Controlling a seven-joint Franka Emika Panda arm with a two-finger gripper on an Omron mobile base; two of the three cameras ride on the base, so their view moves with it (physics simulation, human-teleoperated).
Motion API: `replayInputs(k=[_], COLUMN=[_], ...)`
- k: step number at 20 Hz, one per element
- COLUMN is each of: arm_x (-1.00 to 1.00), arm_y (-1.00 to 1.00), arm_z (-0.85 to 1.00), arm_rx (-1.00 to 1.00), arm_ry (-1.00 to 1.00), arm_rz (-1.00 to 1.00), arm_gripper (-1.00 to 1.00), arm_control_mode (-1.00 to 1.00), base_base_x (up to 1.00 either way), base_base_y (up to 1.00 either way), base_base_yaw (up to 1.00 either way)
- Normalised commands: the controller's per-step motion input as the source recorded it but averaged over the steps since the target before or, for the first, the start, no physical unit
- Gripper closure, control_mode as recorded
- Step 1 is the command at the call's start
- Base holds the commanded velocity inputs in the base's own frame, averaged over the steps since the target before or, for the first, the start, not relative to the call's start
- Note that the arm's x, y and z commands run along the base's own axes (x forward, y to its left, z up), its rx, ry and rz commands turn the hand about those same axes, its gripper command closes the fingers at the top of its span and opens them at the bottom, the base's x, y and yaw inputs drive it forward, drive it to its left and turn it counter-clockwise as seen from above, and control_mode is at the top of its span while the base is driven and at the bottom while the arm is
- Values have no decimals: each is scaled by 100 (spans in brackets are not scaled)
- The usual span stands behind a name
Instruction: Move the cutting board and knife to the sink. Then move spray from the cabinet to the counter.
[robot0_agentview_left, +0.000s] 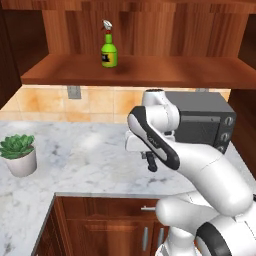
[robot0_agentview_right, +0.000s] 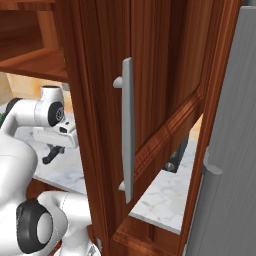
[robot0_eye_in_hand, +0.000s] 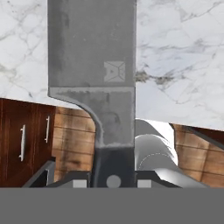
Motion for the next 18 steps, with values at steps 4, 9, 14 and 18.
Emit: replayInputs(k=[4,9,14,18], arm_x=[0,0,0,0], arm_y=[0,0,0,0], arm_z=[0,0,0,0], arm_rx=[0,0,0,0], arm_ry=[0,0,0,0], arm_rz=[0,0,0,0], arm_gripper=[100,100,100,100], arm_control_mode=[100,100,100,100], base_base_x=[-53,-100,-100,-89], base_base_y=[0,-5,-19,-29], base_base_yaw=[0,0,-2,-30])
